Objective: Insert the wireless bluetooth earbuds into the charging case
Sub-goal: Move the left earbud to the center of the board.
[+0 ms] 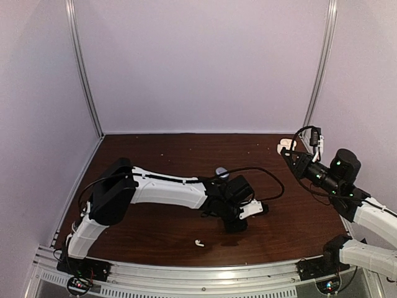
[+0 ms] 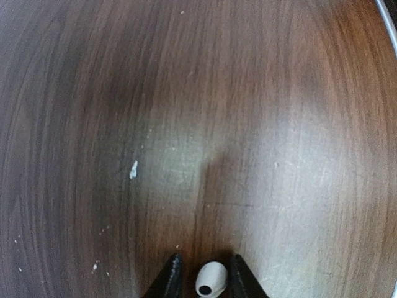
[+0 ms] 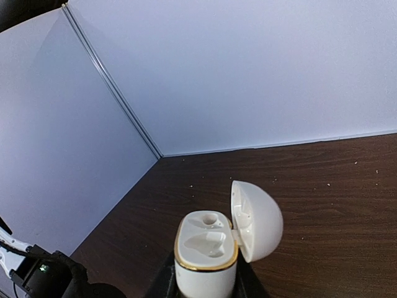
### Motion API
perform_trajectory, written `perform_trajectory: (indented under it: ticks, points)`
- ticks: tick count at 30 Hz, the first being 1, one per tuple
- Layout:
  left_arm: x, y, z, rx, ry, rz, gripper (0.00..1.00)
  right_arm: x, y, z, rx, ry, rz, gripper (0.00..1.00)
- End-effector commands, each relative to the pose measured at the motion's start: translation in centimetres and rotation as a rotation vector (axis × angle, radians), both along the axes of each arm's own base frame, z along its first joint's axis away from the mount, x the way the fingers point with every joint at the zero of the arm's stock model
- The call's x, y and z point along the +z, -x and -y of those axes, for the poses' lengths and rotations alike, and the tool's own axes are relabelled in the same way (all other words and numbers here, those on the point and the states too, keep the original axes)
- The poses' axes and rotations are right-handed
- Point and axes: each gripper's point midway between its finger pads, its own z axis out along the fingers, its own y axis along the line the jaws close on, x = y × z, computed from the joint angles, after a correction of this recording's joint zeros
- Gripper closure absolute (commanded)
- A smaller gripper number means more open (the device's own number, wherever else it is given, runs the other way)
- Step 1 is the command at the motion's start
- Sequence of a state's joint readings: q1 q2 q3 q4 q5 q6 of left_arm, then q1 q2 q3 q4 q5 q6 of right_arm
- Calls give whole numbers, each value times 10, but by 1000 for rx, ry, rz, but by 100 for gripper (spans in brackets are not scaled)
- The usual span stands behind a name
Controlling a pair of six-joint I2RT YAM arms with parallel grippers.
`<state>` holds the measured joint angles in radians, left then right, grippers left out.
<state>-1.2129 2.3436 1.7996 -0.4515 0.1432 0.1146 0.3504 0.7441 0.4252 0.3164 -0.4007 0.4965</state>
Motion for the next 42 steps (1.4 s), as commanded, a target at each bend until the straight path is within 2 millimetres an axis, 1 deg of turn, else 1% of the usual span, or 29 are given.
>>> perform_trajectory:
  ticks: [1,5,8,9,10,11,12,15,17,18,20,22,23,27,30,31,34,40,42]
  points:
    - [-15,0,-17,3,-108,15,77,6,-1,6,-26,-18,23,99]
    - [-17,-3,-34,25,-170,32,86,5,-1,4,-15,-20,20,99]
    - [-17,-8,-56,76,-202,13,87,3,-1,1,1,-22,16,99]
    - [-12,-13,-65,107,-194,-8,87,2,-1,0,8,-21,13,99]
    - [-17,-14,-75,125,-207,-19,88,1,0,-1,16,-20,12,99]
    - [-16,-20,-87,162,-211,-31,88,0,-1,-2,22,-21,10,99]
    - [-10,-25,-98,198,-203,-43,88,-1,0,-3,27,-24,7,99]
    - [-12,-35,-141,338,-214,-101,88,-2,0,-7,53,-36,7,99]
    - [-15,-41,-173,439,-227,-142,88,-4,1,-11,77,-39,4,99]
    - [-18,-41,-190,484,-242,-162,88,-4,1,-13,90,-43,4,99]
    - [-19,-41,-217,551,-269,-186,87,-7,2,-17,114,-45,1,99]
    - [-25,-36,-241,601,-311,-215,86,-9,3,-21,142,-43,-5,100]
    - [-27,-33,-248,616,-327,-233,85,-10,3,-23,152,-41,-7,100]
    - [-32,-23,-269,656,-416,-267,80,-9,4,-26,171,-33,-6,100]
    - [-29,-24,-277,673,-477,-255,72,-9,5,-26,175,-25,-2,100]
    - [-27,-29,-280,681,-498,-227,69,-9,5,-26,174,-24,-2,100]
    - [-23,-34,-274,662,-522,-221,64,-11,4,-27,176,-17,-1,100]
    - [-18,-45,-253,616,-525,-209,64,-15,5,-28,184,3,-4,100]
    - [-18,-45,-249,589,-535,-210,63,-17,6,-27,184,8,-8,100]
